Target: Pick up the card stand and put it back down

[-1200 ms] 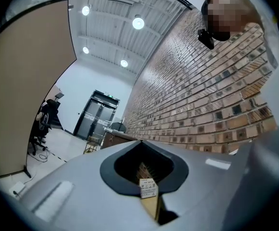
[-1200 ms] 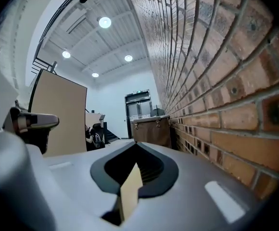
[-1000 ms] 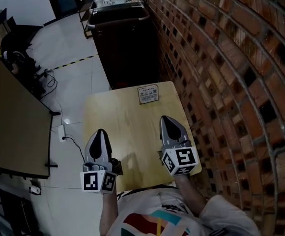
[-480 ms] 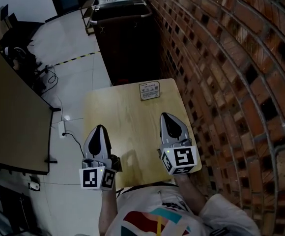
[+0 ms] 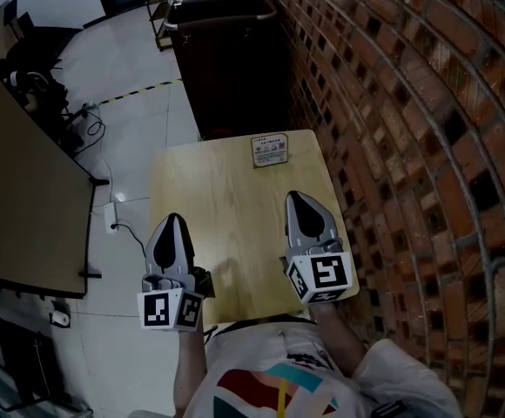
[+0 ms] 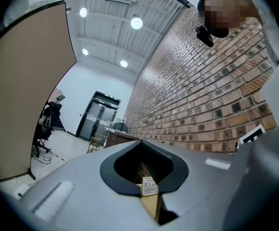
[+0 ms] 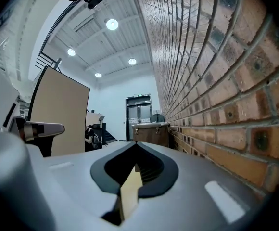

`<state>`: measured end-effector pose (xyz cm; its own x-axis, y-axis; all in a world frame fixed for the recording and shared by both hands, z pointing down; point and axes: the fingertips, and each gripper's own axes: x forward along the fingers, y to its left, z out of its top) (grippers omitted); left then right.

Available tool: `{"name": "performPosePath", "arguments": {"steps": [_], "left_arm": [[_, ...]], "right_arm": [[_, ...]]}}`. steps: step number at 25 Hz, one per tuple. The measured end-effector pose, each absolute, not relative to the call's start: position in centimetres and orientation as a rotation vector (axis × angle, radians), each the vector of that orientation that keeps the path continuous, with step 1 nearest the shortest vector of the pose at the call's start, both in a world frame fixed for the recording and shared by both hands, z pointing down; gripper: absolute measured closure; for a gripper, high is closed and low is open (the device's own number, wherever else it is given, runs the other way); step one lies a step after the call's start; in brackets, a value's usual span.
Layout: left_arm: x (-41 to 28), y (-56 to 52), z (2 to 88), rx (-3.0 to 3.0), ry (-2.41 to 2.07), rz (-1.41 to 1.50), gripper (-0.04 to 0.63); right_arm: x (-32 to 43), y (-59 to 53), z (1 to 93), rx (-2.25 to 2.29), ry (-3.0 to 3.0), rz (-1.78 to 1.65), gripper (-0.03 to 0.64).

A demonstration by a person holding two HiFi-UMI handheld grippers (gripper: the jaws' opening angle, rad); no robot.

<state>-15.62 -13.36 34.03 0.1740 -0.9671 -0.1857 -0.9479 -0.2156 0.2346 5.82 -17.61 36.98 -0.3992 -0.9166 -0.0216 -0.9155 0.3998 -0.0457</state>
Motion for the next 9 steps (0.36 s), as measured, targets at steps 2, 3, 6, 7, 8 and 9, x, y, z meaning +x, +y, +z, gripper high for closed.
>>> {"name": "performPosePath", "arguments": {"steps": [2, 3, 6, 7, 8, 9], "left_arm": [[-15.70, -13.36, 34.00, 2.354, -1.928, -0.455, 0.591], [-15.71, -13.38, 33.98, 2.353, -1.928, -0.455, 0.591], [-15.76, -13.44, 33.95, 2.351, -1.925, -0.460, 0.591], [-15.82, -13.44, 33.94, 2.351, -1.925, -0.460, 0.591], [-15.89, -13.44, 33.93, 2.350, -1.924, -0.461, 0.591], [-15.96, -13.44, 33.92, 2.350, -1.924, -0.462, 0.591]], "right_arm": [[5.78, -17.60, 37.10, -1.703, 2.594, -0.046, 0.607], [5.80, -17.60, 37.13, -1.706, 2.593, -0.047, 0.607], [5.79, -17.62, 37.11, -1.703, 2.591, -0.042, 0.607], [5.74, -17.61, 37.05, -1.701, 2.591, -0.040, 0.607], [5.69, -17.59, 36.98, -1.700, 2.590, -0.038, 0.607], [5.63, -17.58, 36.90, -1.699, 2.590, -0.035, 0.607]]}}
